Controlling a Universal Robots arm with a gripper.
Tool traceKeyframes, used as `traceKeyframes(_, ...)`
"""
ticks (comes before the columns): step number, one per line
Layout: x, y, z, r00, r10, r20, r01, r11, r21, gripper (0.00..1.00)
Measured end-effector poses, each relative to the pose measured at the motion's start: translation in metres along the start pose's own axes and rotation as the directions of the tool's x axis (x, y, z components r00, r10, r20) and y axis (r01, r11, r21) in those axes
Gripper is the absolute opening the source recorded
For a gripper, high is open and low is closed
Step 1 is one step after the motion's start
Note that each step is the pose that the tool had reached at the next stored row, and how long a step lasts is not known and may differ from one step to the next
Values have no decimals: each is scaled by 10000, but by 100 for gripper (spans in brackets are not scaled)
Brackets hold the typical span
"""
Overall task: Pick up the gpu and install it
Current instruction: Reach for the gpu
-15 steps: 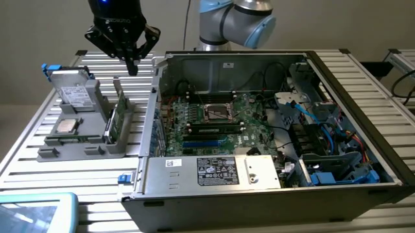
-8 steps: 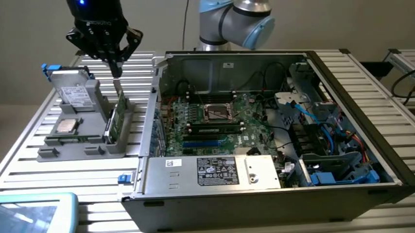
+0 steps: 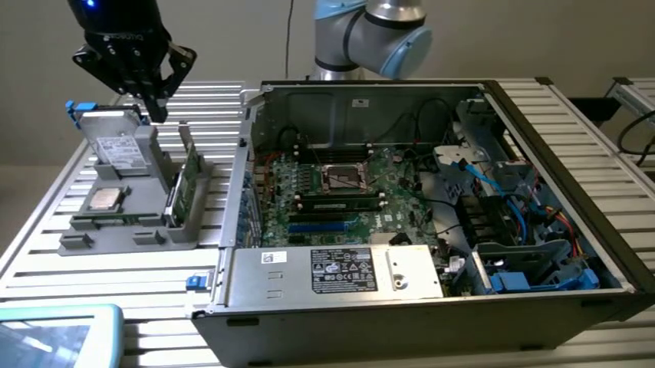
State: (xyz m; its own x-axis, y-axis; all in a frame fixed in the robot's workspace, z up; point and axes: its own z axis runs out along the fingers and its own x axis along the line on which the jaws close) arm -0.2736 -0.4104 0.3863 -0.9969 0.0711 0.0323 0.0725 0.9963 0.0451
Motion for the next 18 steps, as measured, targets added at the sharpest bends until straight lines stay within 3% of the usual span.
traceKeyframes(8,308,-23,19,10000,1,0,-1,10000,1,11)
traceKeyframes(18,333,-26,59,10000,1,0,-1,10000,0,11)
